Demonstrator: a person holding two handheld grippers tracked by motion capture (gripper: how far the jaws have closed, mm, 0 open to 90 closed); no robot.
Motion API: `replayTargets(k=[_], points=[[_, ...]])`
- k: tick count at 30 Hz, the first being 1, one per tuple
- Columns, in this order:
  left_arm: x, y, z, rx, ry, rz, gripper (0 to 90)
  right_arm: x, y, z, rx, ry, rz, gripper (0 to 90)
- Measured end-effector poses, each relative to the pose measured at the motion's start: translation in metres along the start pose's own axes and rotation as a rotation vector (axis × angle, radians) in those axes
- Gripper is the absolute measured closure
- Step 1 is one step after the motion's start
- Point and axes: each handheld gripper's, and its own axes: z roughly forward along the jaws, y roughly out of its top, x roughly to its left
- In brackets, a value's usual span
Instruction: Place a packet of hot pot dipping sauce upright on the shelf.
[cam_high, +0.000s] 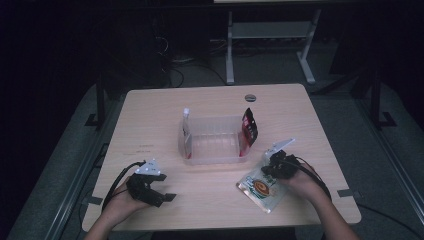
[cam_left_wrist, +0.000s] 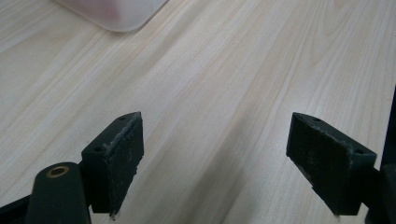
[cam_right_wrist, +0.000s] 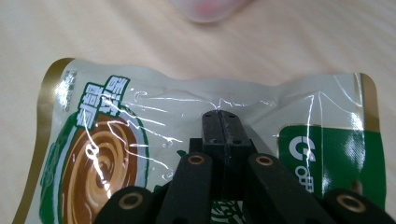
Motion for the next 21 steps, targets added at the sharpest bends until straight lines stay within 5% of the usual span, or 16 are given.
replayTargets(k=[6, 10, 13, 21], points=[[0.000, -0.001, 0.000, -0.012, 0.000, -0.012, 18.6, 0.004, -0.009, -0.019, -0.042, 0.040, -0.013, 89.9], [0.001, -0.001, 0.001, -0.015, 0.000, -0.017, 18.6, 0.014, -0.028, -0.031, -0.023, 0.074, -0.035, 89.9], [-0.001, 0.001, 0.002, -0.007, 0.002, 0.003, 18.7, 0.015, -0.036, -0.029, -0.011, 0.094, -0.036, 90.0], [-0.001, 0.001, 0.003, 0.000, -0.006, -0.001, 18.8, 0.029, -0.019, -0.012, -0.006, 0.144, -0.079, 90.0]])
